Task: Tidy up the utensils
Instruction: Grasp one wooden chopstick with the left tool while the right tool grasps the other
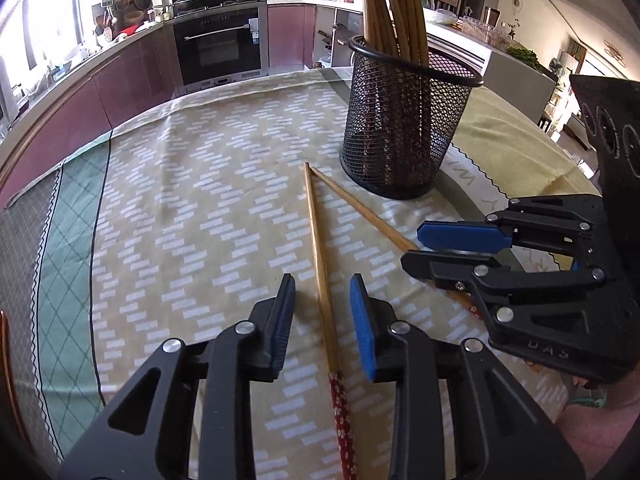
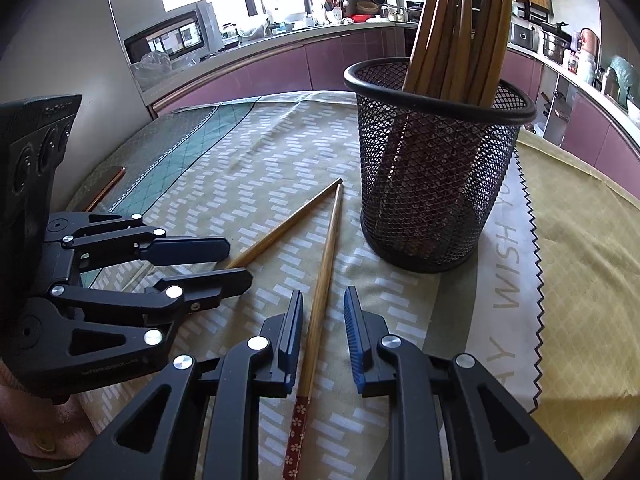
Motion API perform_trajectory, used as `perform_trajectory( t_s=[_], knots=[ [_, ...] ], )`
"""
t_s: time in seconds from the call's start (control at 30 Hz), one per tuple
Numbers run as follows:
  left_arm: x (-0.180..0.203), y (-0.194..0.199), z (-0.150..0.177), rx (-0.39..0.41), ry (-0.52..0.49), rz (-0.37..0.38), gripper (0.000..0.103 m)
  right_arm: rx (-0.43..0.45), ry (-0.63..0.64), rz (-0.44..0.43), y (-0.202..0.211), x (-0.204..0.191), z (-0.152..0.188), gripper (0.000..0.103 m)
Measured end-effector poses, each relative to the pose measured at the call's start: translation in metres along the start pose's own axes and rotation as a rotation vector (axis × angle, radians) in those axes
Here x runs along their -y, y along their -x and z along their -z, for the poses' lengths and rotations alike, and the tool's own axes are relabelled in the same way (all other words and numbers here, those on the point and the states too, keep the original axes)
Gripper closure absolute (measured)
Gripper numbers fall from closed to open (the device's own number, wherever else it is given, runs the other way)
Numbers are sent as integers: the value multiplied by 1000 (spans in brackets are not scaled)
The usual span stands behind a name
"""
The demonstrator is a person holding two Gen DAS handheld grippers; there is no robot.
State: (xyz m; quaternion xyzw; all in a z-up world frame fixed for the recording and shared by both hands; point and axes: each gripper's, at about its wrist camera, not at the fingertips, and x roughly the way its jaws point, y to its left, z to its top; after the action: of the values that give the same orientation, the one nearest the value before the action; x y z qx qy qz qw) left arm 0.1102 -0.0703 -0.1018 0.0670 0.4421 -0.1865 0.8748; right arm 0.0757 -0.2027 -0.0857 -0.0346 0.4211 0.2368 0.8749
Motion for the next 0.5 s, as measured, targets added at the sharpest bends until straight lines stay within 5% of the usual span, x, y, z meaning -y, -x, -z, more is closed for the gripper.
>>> perform_trajectory(
  t_s=[0.23, 0.5],
  knots=[
    [-1, -7, -10, 5, 19, -6, 93, 3, -37, -16, 0, 7, -1, 92],
    [-2, -7, -9, 10, 57, -5, 95, 7, -71, -42, 1, 13, 0, 96]
  ],
)
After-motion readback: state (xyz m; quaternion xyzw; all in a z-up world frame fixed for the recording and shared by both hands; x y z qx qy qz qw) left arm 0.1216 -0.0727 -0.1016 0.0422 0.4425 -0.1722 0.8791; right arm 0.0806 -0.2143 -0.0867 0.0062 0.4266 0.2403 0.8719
